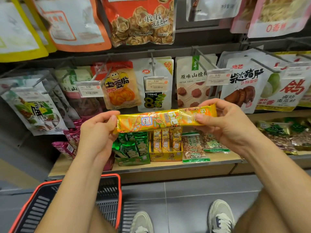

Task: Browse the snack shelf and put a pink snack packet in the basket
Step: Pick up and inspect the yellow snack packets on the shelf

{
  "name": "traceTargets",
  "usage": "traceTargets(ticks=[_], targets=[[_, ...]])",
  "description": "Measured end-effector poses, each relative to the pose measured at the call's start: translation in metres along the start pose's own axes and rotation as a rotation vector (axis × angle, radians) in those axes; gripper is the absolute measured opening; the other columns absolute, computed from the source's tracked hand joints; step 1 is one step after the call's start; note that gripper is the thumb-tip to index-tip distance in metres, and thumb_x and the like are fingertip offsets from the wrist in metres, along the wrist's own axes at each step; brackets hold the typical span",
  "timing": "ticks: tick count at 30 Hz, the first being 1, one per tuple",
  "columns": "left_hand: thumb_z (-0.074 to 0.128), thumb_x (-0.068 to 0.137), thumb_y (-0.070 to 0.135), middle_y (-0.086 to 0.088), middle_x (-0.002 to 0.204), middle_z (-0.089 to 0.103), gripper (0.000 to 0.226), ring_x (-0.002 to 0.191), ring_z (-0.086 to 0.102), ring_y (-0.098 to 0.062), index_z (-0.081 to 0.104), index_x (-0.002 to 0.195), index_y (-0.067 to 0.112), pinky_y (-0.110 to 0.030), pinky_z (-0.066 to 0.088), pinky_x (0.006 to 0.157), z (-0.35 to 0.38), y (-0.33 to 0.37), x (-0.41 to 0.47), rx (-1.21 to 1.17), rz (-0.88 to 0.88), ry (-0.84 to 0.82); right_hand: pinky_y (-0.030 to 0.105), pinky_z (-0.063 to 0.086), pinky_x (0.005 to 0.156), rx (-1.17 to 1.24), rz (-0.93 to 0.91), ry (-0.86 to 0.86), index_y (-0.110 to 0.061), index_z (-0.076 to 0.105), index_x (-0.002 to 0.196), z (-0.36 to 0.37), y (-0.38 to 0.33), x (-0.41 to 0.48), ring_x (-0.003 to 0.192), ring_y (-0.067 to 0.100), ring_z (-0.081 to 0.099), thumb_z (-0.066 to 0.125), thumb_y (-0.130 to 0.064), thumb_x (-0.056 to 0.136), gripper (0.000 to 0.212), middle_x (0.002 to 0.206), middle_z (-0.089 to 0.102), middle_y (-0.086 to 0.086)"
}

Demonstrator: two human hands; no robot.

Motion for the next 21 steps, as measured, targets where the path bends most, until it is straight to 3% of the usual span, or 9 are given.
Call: traceTargets(ticks=[2,7,12,17,19,21], targets=[[0.05,0.095,-0.001,-0.002,0.073,0.068,0.036,0.065,0.058,-0.01,0.074,0.078,0.018,-0.019,0.042,0.055,0.002,0.003,-0.001,0.171,0.041,-0.04,0.027,0.058,0.059,-0.048,-0.033,0.004,-0.01,0.068,0.083,-0.002,-0.004,0.0,0.08,0.025,0.072,0.078,-0.002,0.056,0.03,0.08,0.071,0.008],[0.062,0.089,0.008,0.018,0.066,0.065,0.041,0.065,0.057,0.0,0.068,0.067,0.041,-0.022,0.039,0.057,0.012,0.022,-0.015,0.786,0.367,0.01,0.027,0.058,0.063,-0.004,-0.036,0.041,-0.011,0.076,0.083,-0.011,-0.004,0.004,0.083,0.024,0.073,0.077,-0.006,0.062,0.022,0.086,0.075,0.008],[0.07,0.083,0.011,0.028,0.058,0.054,0.019,0.064,0.053,0.003,0.076,0.077,0.028,-0.024,0.039,0.065,0.028,0.018,-0.019,1.058,0.473,-0.067,0.031,0.059,0.067,0.057,-0.043,0.178,-0.005,0.072,0.096,-0.02,-0.001,0.006,0.086,0.023,0.073,0.075,-0.015,0.068,0.03,0.09,0.075,0.011],[0.068,0.082,0.012,0.017,0.064,0.062,0.03,0.067,0.057,-0.001,0.062,0.063,0.034,-0.02,0.04,0.058,0.032,-0.004,-0.014,1.169,0.359,-0.28,0.031,0.059,0.063,-0.049,-0.118,0.255,-0.01,0.073,0.085,-0.022,-0.006,0.004,0.079,0.022,0.074,0.076,-0.018,0.069,0.018,0.077,0.075,0.005],[0.069,0.081,0.01,0.013,0.077,0.066,0.028,0.08,0.062,-0.007,0.062,0.071,0.035,-0.028,0.05,0.073,0.037,-0.018,-0.015,1.123,0.291,-0.438,0.036,0.061,0.065,-0.137,-0.175,0.252,-0.017,0.074,0.078,-0.021,-0.011,0.003,0.078,0.023,0.073,0.076,-0.016,0.074,0.005,0.074,0.074,0.004],[0.073,0.078,0.011,0.01,0.095,0.068,0.028,0.095,0.064,-0.009,0.062,0.089,0.034,-0.037,0.053,0.088,0.045,-0.03,-0.024,0.921,0.169,-0.607,0.038,0.061,0.065,-0.229,-0.246,0.247,-0.025,0.073,0.071,-0.02,-0.018,0.003,0.076,0.024,0.073,0.074,-0.012,0.08,0.016,0.073,0.073,0.003]])
Point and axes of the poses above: each hand's wrist, its own x-axis towards the middle knuckle, its own z-axis out of the palm, y = z × x, the point moved 8 cm from there along x, towards the middle knuckle
